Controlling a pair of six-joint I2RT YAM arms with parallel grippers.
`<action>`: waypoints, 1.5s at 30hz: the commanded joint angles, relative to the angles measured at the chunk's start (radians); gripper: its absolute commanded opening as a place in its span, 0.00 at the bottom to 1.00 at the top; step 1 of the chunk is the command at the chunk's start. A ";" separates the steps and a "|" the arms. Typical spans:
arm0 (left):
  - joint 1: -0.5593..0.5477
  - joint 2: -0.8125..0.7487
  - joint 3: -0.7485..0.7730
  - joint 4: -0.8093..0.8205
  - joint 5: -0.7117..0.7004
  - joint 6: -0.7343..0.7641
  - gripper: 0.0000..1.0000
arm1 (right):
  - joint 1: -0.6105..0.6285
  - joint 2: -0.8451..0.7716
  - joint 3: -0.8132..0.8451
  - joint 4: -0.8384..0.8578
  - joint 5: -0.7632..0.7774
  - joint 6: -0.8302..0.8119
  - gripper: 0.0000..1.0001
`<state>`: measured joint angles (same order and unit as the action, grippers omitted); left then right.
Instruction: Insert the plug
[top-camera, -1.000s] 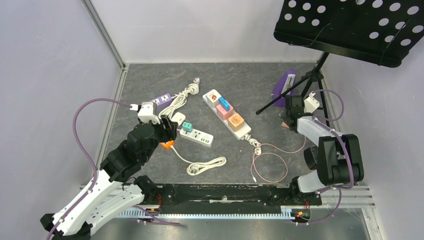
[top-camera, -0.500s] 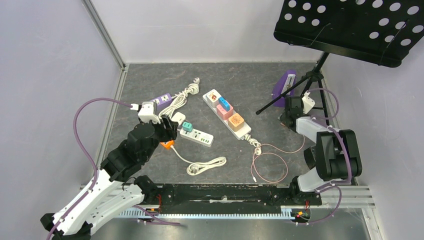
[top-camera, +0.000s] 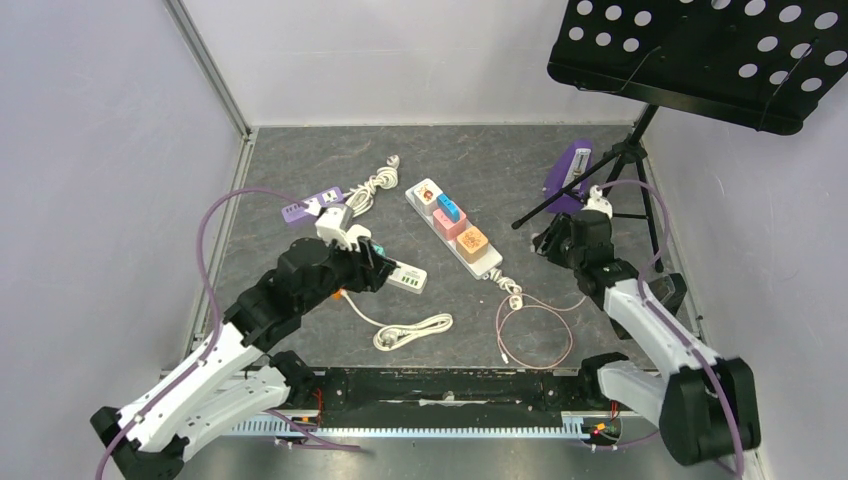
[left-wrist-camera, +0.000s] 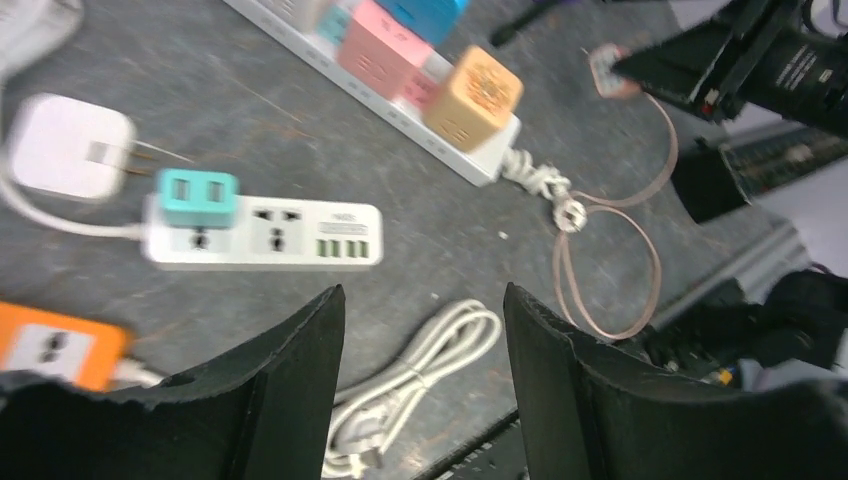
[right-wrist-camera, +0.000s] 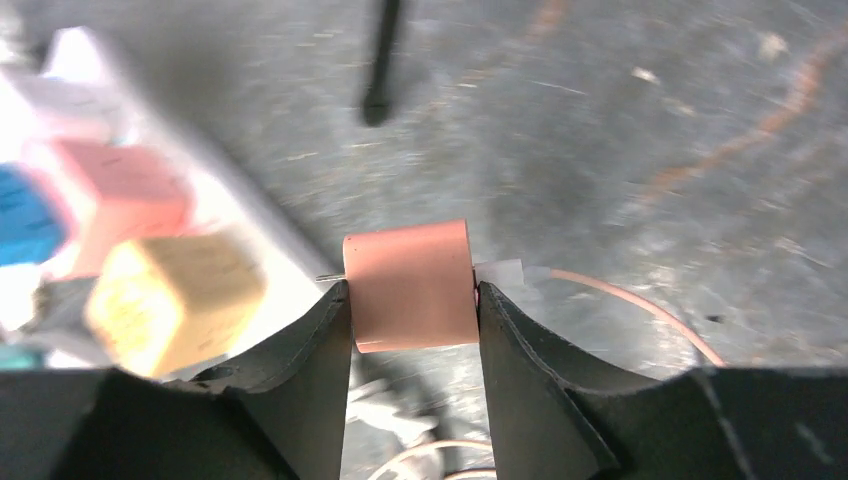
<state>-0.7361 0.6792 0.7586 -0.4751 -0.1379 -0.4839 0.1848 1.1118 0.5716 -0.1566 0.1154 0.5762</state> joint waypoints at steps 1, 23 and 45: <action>0.001 0.062 -0.033 0.161 0.232 -0.127 0.65 | 0.095 -0.157 0.011 0.088 -0.155 -0.043 0.29; 0.000 0.186 -0.129 0.576 0.353 -0.490 0.70 | 0.659 -0.203 0.084 0.397 -0.315 -0.411 0.29; 0.000 0.199 -0.162 0.660 0.462 -0.506 0.48 | 0.739 -0.137 0.129 0.450 -0.282 -0.415 0.29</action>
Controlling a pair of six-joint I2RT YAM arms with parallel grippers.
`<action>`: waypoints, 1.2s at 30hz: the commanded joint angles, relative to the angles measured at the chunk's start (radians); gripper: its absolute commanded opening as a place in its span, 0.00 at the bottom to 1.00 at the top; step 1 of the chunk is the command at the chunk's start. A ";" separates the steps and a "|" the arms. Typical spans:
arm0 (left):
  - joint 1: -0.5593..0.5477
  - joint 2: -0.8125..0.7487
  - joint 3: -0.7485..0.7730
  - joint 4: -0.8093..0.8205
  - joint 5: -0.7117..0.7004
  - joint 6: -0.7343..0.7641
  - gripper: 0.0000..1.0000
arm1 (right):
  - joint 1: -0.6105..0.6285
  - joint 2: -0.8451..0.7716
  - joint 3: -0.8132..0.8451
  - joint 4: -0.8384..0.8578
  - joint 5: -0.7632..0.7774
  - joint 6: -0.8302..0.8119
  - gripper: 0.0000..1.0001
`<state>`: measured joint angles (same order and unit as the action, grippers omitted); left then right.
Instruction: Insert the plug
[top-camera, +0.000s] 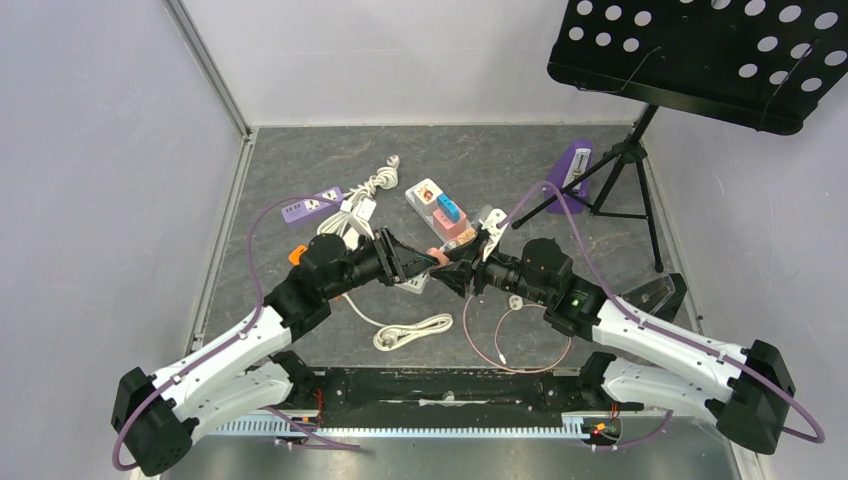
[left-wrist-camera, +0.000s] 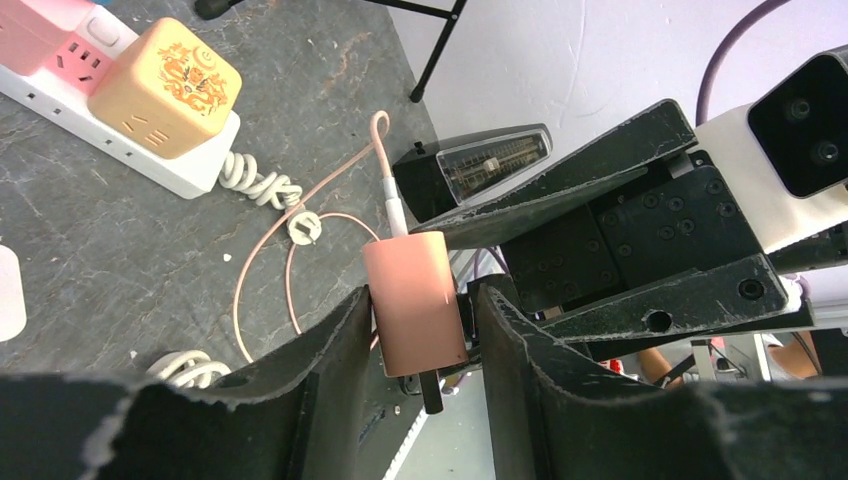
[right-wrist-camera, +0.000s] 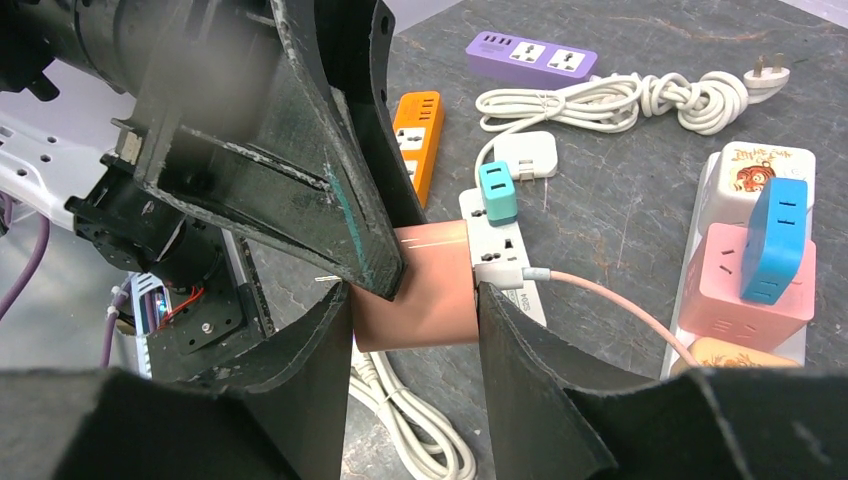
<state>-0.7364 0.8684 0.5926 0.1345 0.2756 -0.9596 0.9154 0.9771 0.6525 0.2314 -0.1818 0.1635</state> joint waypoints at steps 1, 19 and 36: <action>0.000 0.012 0.005 0.050 0.048 -0.030 0.46 | 0.008 -0.002 0.049 0.061 0.021 0.007 0.30; 0.000 -0.084 0.071 -0.025 0.032 0.227 0.02 | 0.008 -0.102 0.061 0.011 -0.087 0.183 0.81; 0.001 -0.150 0.171 -0.100 0.077 0.233 0.02 | 0.022 -0.074 -0.013 0.268 -0.067 0.651 0.81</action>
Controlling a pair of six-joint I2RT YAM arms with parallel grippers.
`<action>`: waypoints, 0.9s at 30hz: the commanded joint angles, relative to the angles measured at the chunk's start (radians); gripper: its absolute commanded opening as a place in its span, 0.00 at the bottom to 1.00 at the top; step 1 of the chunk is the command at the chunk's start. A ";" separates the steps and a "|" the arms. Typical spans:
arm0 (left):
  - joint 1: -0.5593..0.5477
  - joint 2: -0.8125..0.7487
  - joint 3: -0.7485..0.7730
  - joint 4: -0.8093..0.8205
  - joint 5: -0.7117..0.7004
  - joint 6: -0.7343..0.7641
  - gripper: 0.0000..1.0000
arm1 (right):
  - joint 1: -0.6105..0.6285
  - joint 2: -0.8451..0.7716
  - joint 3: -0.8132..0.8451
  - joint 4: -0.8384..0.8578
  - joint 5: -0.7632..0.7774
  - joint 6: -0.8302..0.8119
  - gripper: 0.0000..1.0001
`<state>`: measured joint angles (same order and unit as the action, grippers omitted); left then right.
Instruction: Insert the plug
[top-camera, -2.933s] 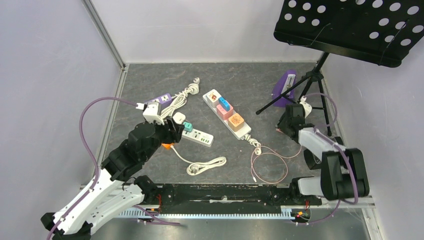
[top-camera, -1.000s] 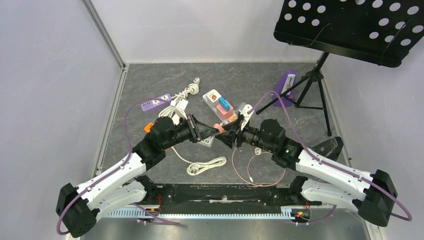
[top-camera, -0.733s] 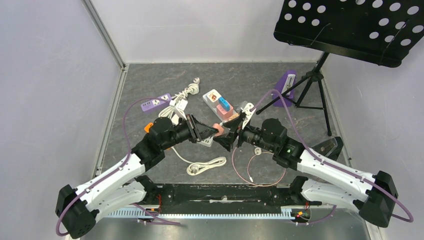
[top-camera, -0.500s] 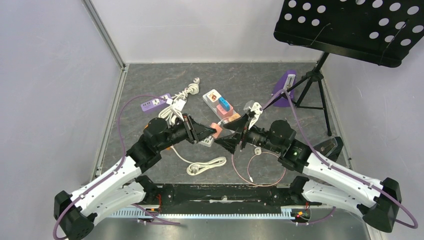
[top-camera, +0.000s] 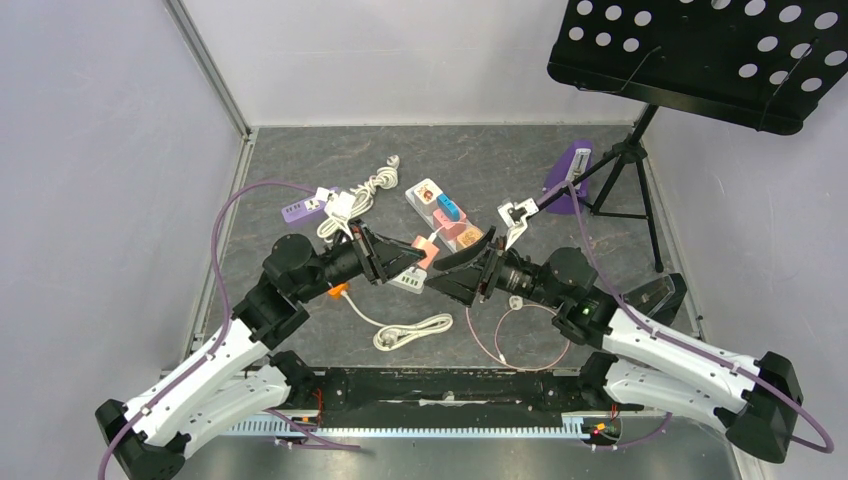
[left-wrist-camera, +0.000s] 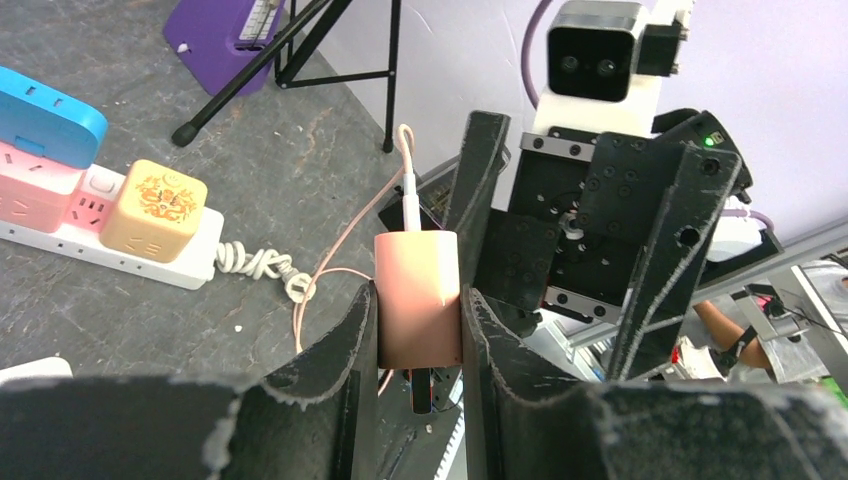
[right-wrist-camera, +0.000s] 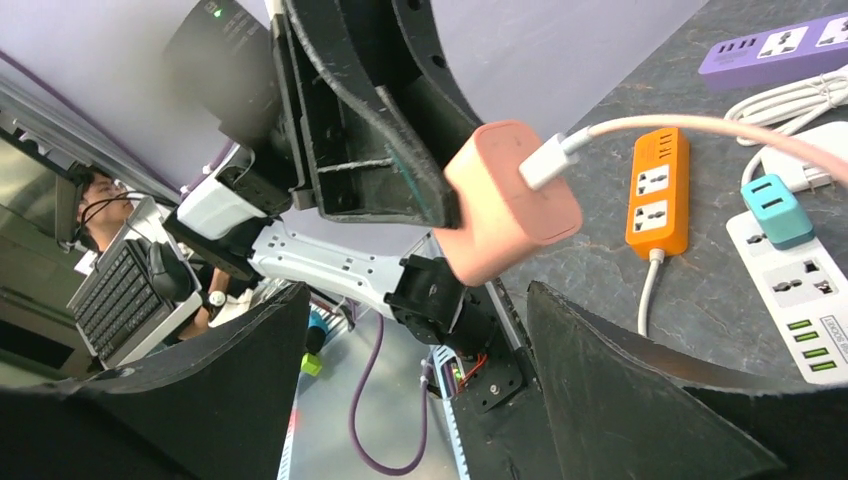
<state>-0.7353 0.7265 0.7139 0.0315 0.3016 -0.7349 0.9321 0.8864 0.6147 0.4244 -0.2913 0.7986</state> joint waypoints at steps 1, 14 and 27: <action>0.001 -0.013 0.053 -0.001 0.059 0.004 0.02 | 0.005 0.025 0.026 0.087 0.049 0.009 0.81; 0.001 -0.038 0.091 -0.048 0.180 -0.005 0.02 | 0.005 0.058 0.020 0.317 0.002 0.023 0.65; 0.000 -0.011 0.109 -0.035 0.277 -0.001 0.02 | 0.006 0.045 -0.015 0.387 -0.041 0.015 0.32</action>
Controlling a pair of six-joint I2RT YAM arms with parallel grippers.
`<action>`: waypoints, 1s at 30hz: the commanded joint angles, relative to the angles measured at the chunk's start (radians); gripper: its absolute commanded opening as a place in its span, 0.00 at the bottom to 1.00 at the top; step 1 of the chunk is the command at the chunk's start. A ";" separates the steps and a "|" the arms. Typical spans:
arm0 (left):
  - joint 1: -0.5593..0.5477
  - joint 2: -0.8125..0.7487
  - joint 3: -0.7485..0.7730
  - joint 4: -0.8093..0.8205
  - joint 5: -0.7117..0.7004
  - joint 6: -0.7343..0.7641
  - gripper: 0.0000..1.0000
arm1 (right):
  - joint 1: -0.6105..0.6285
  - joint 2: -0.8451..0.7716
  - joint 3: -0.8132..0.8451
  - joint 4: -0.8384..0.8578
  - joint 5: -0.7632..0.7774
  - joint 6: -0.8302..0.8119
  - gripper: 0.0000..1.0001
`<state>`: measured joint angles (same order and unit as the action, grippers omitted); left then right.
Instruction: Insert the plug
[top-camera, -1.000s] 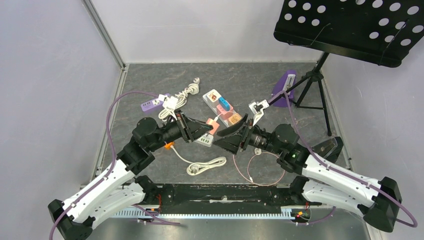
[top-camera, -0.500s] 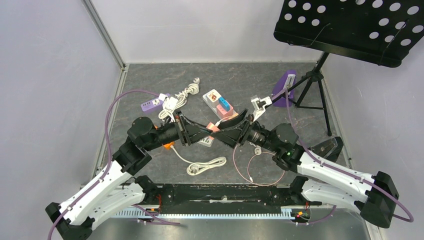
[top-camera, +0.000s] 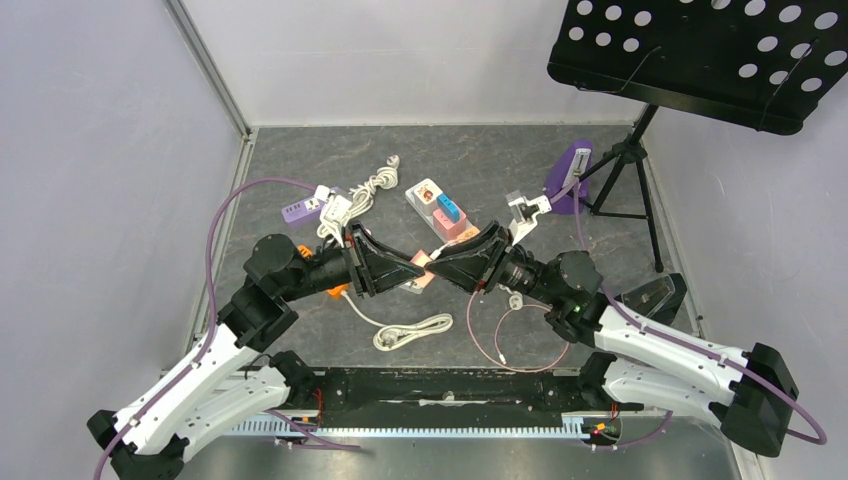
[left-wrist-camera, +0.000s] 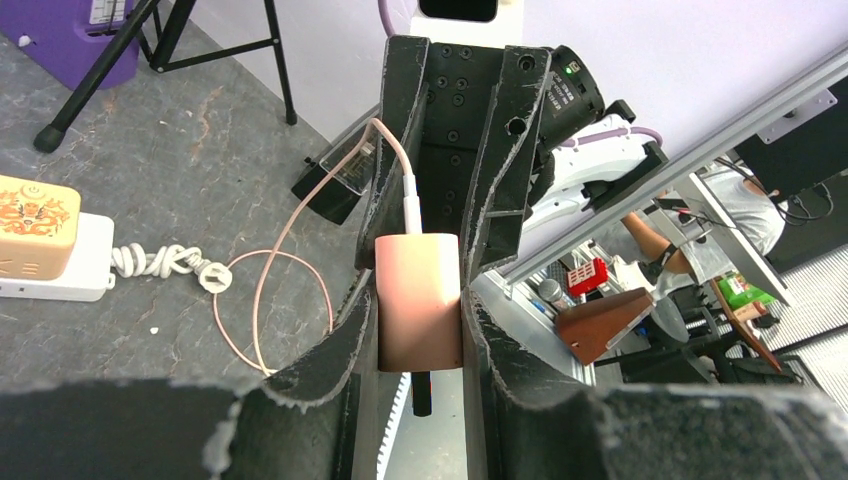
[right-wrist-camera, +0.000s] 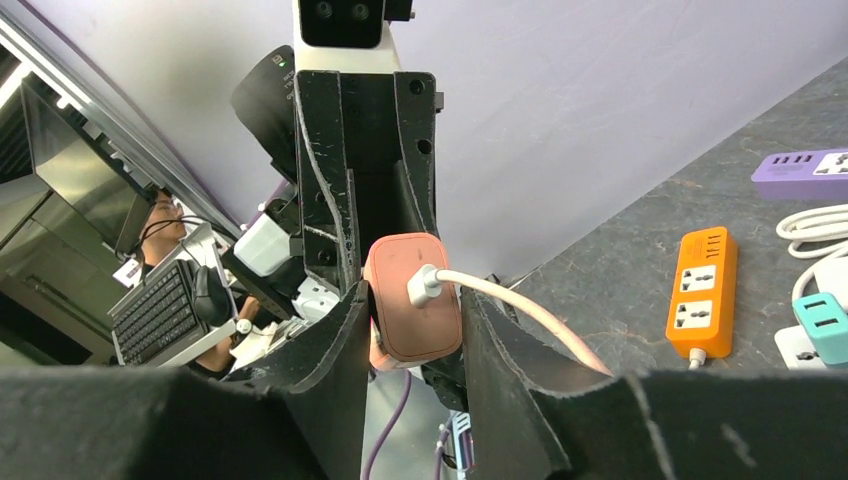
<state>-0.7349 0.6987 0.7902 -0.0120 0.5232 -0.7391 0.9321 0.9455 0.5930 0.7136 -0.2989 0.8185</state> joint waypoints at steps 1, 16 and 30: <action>-0.001 0.018 0.032 0.035 0.060 0.002 0.02 | 0.007 -0.013 0.010 0.098 -0.039 -0.005 0.30; 0.000 0.014 0.076 -0.149 -0.103 0.065 0.66 | 0.007 -0.008 0.058 -0.026 -0.027 -0.104 0.00; 0.000 -0.127 0.220 -0.687 -0.973 0.267 0.70 | 0.008 0.128 0.099 -0.269 0.151 -0.580 0.00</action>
<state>-0.7368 0.6296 0.9741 -0.5446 -0.0986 -0.5617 0.9340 0.9981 0.6682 0.4618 -0.2153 0.4362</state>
